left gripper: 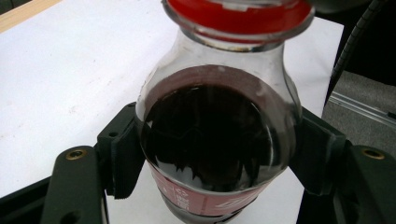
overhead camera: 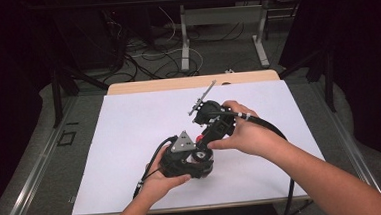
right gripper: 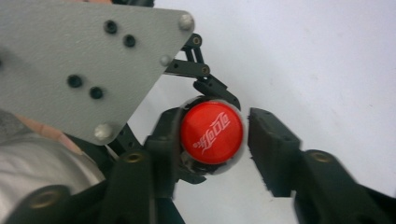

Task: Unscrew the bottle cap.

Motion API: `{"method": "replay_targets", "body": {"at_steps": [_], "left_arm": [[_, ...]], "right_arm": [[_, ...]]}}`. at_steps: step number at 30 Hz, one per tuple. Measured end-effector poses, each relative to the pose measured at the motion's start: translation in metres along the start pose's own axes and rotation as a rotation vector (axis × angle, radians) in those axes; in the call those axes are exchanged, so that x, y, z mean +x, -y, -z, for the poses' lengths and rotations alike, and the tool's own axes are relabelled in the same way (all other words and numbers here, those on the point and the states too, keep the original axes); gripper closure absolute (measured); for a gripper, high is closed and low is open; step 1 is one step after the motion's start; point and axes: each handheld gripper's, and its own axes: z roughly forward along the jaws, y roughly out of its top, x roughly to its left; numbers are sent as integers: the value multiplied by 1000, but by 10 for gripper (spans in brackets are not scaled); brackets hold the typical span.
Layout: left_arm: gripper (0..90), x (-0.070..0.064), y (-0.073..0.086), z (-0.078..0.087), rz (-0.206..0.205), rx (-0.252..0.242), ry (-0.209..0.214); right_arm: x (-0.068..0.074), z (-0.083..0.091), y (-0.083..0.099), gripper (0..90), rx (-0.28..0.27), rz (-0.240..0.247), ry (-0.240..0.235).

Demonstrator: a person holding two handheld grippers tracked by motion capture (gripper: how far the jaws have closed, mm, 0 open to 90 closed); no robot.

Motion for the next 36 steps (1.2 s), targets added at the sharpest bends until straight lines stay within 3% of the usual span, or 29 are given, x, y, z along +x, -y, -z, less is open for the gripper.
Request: {"method": "replay_targets", "body": {"at_steps": [2, 5, 6, 8, 10, 13, 15, 16, 17, 18, 19, 22, 24, 25, 28, 29, 30, 32, 36], "left_arm": [[301, 0, 1, 0, 1, 5, 5], [302, 0, 1, -1, -9, -10, -1], [302, 0, 1, 0, -13, 1, 17], [301, -1, 2, -1, -21, -8, 12], [301, -4, 2, 0, -29, 8, 27], [302, -8, 2, -2, -35, -8, 29], [302, -7, 1, -2, -32, 5, 36], [301, -7, 1, -2, -27, -2, 30], [301, -6, 1, -3, -31, -2, 24], [301, -5, 0, -2, -21, 11, 32], [301, -4, 0, -2, -25, 1, 21], [301, -3, -1, -1, -15, -6, 10], [301, -3, -1, -2, 0, -19, 5], [301, -3, -1, 0, 4, 2, 17], [301, -4, -2, -1, 5, 1, 11], [302, -4, -1, -2, 6, -12, -2], [302, -3, -1, -2, 0, -16, -8], [301, -3, -2, -2, -1, -10, -4], [302, -3, -1, -1, 3, -14, -6]], "right_arm": [[0, -1, -1, 606, 7, 24, -20], [-2, -1, -2, 610, 9, 116, -53], [-4, -1, -2, 611, 13, 155, -68], [-9, -2, -1, 611, -6, 267, -109], [-14, -1, -1, 610, 16, 353, -156], [-19, -1, -1, 610, 24, 494, -227], [-20, 0, -1, 605, 28, 525, -240], [-20, -1, 0, 595, 20, 509, -234], [-20, 0, 0, 524, 7, 472, -222], [-19, 0, 1, 445, -14, 419, -216], [-18, 2, 1, 420, -26, 370, -209], [-11, 6, 3, 418, -37, 289, -143], [-4, 6, 3, 431, -29, 208, -101], [-2, 6, 3, 446, -30, 159, -80], [1, 6, 4, 493, -30, 57, -24], [3, 6, 4, 495, -27, 33, -5], [2, 6, 4, 505, -22, 26, -16], [3, 5, 4, 578, -28, -28, -4], [0, 5, 2, 606, -21, -5, -15]]}}
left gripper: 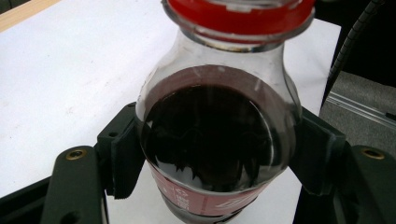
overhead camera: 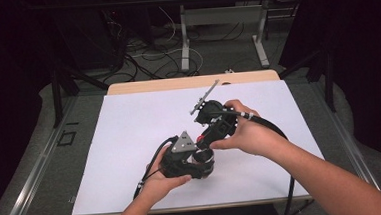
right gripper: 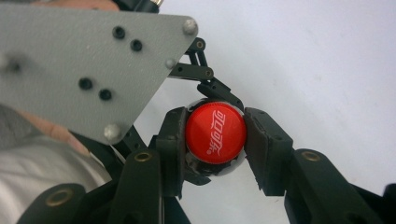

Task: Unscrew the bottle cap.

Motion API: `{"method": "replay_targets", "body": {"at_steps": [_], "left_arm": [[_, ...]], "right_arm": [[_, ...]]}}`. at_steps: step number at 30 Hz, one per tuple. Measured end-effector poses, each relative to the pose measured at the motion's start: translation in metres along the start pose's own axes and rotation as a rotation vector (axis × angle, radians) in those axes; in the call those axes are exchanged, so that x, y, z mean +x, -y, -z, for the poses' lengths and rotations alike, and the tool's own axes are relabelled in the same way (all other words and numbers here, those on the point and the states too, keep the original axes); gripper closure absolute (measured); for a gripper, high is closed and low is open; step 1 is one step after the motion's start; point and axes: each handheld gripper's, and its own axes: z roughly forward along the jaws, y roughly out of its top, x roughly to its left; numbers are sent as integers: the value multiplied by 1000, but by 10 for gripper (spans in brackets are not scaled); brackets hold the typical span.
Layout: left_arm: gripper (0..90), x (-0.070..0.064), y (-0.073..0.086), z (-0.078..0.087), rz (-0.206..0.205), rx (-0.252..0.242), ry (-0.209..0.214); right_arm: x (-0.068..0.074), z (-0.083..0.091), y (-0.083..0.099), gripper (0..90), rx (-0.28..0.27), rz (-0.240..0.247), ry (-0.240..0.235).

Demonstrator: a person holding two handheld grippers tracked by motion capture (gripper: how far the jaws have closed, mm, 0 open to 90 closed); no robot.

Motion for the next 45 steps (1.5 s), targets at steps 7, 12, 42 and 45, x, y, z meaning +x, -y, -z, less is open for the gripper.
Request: {"method": "replay_targets", "body": {"at_steps": [7, 12, 42, 45], "left_arm": [[302, -1, 0, 3, -21, 11, 23], [301, -2, 0, 0, -18, 16, 30], [302, 1, -1, 2, -4, 5, 38], [302, 0, -1, 2, -11, 6, 34]], "right_arm": [[-13, 0, -3, 607, 13, 287, -144], [-18, 0, -4, 602, 31, 493, -180], [-22, 2, -5, 609, 5, 333, -185], [-25, 3, -5, 609, 14, 392, -216]]}}
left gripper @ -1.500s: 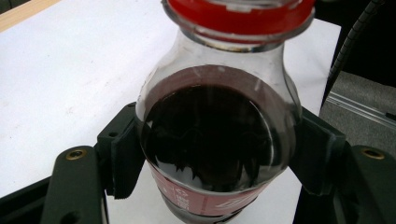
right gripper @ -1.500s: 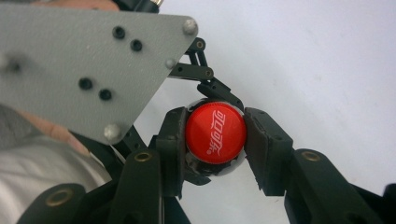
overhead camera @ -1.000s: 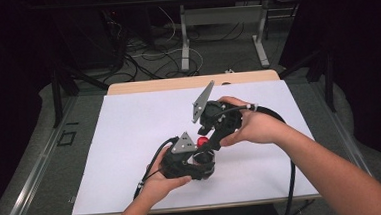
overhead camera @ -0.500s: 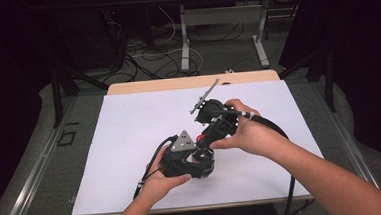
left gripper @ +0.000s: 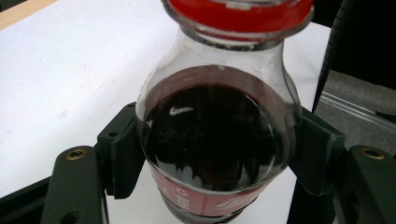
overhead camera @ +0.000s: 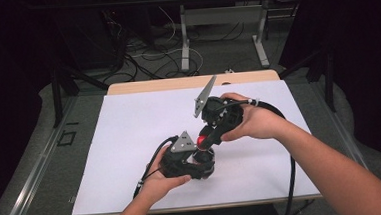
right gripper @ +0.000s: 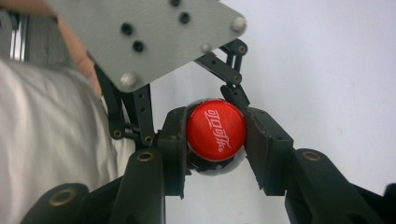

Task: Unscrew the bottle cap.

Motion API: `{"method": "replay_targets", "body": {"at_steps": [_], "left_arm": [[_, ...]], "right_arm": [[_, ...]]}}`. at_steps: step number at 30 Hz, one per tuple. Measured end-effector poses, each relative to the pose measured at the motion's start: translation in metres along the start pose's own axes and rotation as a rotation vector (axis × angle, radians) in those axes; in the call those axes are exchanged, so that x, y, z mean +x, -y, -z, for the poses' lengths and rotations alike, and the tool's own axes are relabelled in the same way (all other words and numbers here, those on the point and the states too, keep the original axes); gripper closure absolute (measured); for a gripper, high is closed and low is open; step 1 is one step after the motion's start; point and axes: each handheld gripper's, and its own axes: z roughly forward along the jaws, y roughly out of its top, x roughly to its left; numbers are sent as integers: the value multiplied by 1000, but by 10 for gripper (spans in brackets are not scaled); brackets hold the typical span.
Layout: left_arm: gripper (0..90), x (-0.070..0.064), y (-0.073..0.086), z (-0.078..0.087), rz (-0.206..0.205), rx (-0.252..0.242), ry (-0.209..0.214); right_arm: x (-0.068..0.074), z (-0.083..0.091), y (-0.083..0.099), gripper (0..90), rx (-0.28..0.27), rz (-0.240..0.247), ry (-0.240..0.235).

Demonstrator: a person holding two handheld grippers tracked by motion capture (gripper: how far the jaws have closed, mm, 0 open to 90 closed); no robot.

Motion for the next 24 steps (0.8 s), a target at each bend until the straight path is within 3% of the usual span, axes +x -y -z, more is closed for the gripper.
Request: {"method": "replay_targets", "body": {"at_steps": [7, 15, 17, 20, 24], "left_arm": [[302, 0, -1, 1, -7, -1, 4], [302, -2, -3, 1, -25, 4, 2], [302, -3, -3, -1, -11, -4, 1], [302, -1, -4, 0, -11, -10, 0], [302, 0, -4, 0, -11, -5, -10]], "right_arm": [[1, 1, 0, 609, -9, 31, 9], [3, 4, -2, 607, 21, 96, 4], [2, 3, -2, 604, 17, 51, 1], [1, 4, -1, 432, -19, -44, 27], [9, 1, -3, 421, -10, -116, 71]]}}
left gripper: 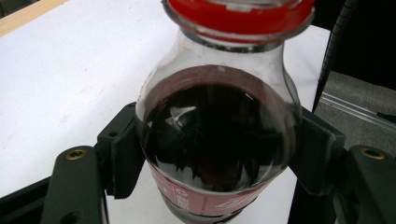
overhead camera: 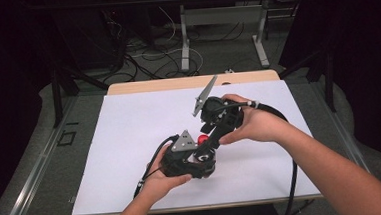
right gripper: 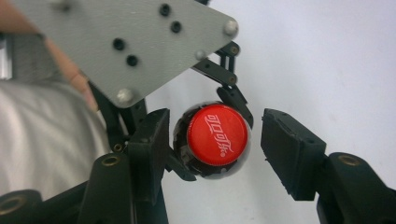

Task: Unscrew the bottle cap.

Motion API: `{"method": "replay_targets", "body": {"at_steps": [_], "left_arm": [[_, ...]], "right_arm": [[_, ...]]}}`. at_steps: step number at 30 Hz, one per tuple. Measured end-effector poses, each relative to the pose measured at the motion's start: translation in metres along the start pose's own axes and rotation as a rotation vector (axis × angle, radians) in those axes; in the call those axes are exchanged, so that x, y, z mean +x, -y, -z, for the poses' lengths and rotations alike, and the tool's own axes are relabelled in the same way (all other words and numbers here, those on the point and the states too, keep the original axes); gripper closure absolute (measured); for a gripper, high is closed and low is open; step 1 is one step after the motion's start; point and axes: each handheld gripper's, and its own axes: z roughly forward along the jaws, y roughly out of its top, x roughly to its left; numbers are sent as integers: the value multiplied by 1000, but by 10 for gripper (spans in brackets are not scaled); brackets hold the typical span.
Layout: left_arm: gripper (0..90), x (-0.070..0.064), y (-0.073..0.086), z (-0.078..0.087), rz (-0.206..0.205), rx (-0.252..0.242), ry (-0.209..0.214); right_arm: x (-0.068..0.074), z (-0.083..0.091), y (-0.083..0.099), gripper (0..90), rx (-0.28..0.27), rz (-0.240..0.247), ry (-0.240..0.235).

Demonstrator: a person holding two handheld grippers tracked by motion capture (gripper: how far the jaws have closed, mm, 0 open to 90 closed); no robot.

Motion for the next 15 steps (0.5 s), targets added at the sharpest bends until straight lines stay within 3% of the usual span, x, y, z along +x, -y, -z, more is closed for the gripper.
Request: {"method": "replay_targets", "body": {"at_steps": [6, 8, 11, 15], "left_arm": [[302, 0, 2, -2, 34, -16, -25], [302, 1, 2, -2, 37, -19, -26], [302, 1, 1, -1, 37, -21, -30], [302, 2, 1, 0, 38, -24, -33]], "right_arm": [[11, -1, -2, 502, -2, -256, 130], [15, 0, -3, 502, -15, -318, 130], [19, -1, -4, 523, -43, -364, 164], [19, -1, -4, 600, -42, -383, 200]]}}
